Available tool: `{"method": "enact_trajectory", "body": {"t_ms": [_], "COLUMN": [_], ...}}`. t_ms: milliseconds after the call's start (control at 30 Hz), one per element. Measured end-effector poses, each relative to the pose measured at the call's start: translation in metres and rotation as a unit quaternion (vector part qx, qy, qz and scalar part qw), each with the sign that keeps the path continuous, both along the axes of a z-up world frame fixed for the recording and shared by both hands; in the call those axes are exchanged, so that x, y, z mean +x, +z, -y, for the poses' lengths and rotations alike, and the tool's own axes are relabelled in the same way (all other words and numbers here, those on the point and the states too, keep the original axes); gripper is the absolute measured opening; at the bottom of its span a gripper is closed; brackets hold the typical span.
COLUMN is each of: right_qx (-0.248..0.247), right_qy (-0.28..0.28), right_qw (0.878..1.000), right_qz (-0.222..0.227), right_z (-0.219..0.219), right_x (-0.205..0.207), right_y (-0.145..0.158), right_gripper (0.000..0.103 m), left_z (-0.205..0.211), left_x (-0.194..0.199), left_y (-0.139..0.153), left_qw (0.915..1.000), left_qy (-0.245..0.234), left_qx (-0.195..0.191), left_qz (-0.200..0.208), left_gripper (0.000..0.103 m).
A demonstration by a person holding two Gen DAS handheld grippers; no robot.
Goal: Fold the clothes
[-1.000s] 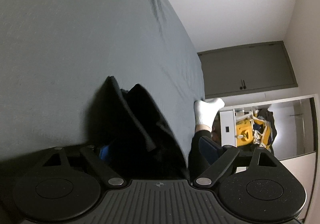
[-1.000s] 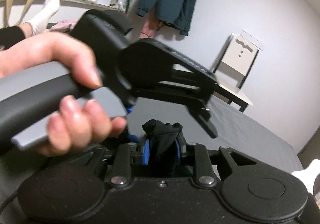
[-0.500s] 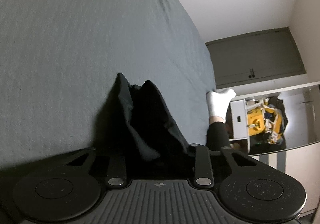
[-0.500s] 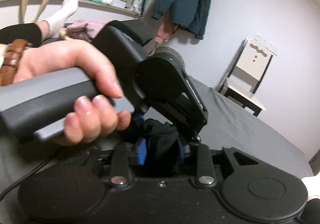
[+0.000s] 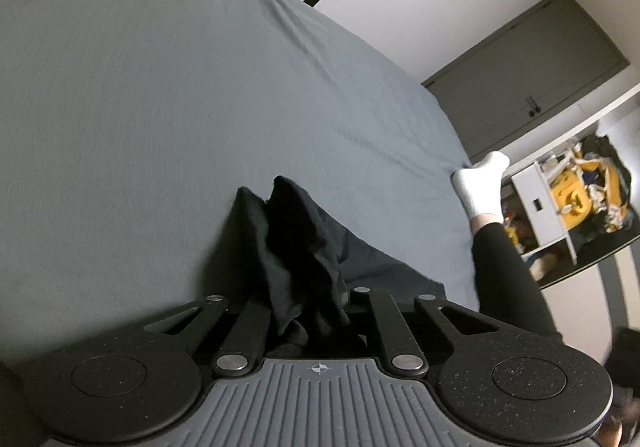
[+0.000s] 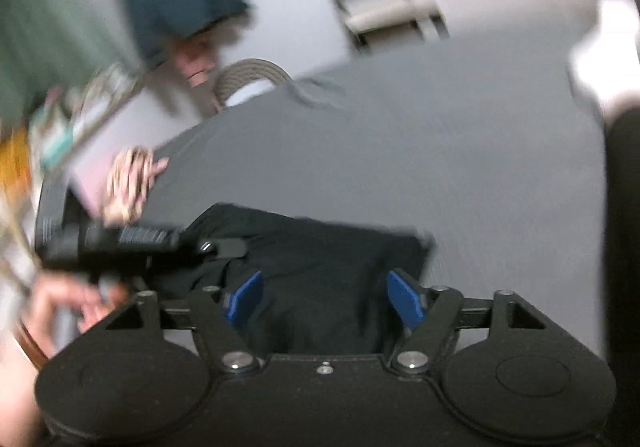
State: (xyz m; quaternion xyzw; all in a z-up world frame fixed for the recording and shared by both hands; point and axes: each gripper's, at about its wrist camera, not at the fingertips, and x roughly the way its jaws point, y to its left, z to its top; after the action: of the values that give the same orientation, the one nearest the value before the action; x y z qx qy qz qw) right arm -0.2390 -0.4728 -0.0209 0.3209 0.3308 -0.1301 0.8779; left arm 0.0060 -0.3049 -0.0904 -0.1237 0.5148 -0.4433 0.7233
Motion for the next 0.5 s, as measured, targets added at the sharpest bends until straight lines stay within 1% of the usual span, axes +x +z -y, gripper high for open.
{"method": "enact_trajectory", "body": {"t_ms": [33, 67, 100, 133, 167, 233, 300, 333, 400, 500], "right_qx": [0.051, 0.092, 0.130, 0.149, 0.164, 0.179, 0.212, 0.230, 0.252, 0.283], "right_qy": [-0.017, -0.030, -0.042, -0.044, -0.043, -0.039, -0.015, -0.002, 0.003, 0.008], "right_qw": [0.999, 0.995, 0.991, 0.988, 0.985, 0.983, 0.977, 0.973, 0.967, 0.959], "right_qz": [0.001, 0.000, -0.002, -0.009, -0.017, -0.030, -0.031, -0.032, -0.036, -0.025], "right_z": [0.015, 0.026, 0.037, 0.045, 0.051, 0.059, 0.066, 0.070, 0.075, 0.083], "right_x": [-0.004, -0.007, -0.010, -0.010, -0.011, -0.008, -0.002, 0.001, 0.006, 0.011], "right_y": [-0.007, -0.014, -0.022, -0.027, -0.032, -0.037, -0.044, -0.048, -0.053, -0.060], "right_gripper": [0.062, 0.057, 0.057, 0.057, 0.057, 0.057, 0.062, 0.062, 0.063, 0.064], "left_z": [-0.004, -0.008, -0.013, -0.015, -0.020, -0.026, -0.029, -0.029, -0.028, -0.029], "left_x": [0.002, 0.003, 0.005, 0.007, 0.008, 0.009, 0.009, 0.008, 0.008, 0.008], "left_y": [0.002, 0.002, 0.003, 0.005, 0.004, 0.004, 0.001, 0.000, -0.002, -0.006], "left_qw": [1.0000, 1.0000, 0.9999, 0.9999, 0.9999, 0.9999, 1.0000, 1.0000, 1.0000, 1.0000], "left_qy": [0.002, 0.004, 0.007, 0.009, 0.010, 0.011, 0.004, 0.003, 0.005, 0.008], "left_qx": [0.001, 0.003, 0.005, 0.003, 0.001, -0.001, -0.002, 0.001, 0.004, 0.002], "left_qz": [0.004, 0.005, 0.007, 0.008, 0.007, 0.005, 0.005, 0.007, 0.004, -0.001], "left_gripper": [0.008, 0.008, 0.008, 0.008, 0.008, 0.008, 0.008, 0.008, 0.008, 0.008]}}
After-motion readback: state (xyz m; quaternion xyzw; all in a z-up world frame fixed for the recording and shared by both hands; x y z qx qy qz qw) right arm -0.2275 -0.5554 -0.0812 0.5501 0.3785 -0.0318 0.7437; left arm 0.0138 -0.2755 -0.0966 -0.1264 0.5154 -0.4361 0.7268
